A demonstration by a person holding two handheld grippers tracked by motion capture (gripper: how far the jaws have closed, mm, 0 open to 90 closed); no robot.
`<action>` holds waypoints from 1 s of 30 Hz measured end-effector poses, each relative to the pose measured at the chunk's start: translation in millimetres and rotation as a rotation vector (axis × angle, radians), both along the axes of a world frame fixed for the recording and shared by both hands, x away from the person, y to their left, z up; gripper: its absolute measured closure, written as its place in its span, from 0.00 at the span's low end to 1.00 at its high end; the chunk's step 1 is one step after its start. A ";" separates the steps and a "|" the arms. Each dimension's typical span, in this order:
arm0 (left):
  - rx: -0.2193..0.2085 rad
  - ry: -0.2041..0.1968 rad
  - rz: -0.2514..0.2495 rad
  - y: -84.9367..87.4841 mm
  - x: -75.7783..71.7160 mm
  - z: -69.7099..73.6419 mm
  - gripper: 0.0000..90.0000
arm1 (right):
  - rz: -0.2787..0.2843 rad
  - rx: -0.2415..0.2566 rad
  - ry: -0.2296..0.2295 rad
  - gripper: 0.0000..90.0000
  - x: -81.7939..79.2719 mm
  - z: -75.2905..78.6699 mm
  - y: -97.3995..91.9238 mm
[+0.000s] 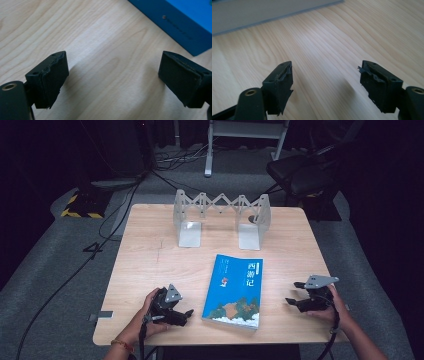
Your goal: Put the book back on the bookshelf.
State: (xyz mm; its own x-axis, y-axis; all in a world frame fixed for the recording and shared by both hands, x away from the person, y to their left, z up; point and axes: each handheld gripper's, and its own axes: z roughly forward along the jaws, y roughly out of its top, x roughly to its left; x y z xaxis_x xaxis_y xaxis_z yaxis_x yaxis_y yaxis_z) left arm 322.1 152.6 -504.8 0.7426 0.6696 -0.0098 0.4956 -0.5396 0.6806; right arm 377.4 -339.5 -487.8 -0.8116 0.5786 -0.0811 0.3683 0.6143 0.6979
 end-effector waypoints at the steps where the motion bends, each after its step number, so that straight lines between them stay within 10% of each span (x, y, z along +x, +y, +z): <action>1: -0.001 0.002 -0.013 -1.7 -1.0 -0.1 0.11 | 0.021 0.001 0.003 0.31 1.2 2.6 7.7; 13: -0.003 0.004 -0.026 -4.8 -2.2 -0.2 0.10 | 0.126 0.010 0.031 0.33 21.3 10.0 63.5; 30: -0.007 0.007 -0.037 -8.3 -1.9 -0.4 0.10 | 0.186 0.032 0.041 0.34 17.6 6.2 75.5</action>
State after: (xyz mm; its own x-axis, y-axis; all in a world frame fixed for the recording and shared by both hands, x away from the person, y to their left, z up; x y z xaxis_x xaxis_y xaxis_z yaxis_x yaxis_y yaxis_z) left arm 320.1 144.3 -505.1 0.7667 0.6418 -0.0194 0.4803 -0.5531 0.6807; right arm 395.0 -264.0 -481.6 -0.9072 0.4197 -0.0298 0.2785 0.6520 0.7053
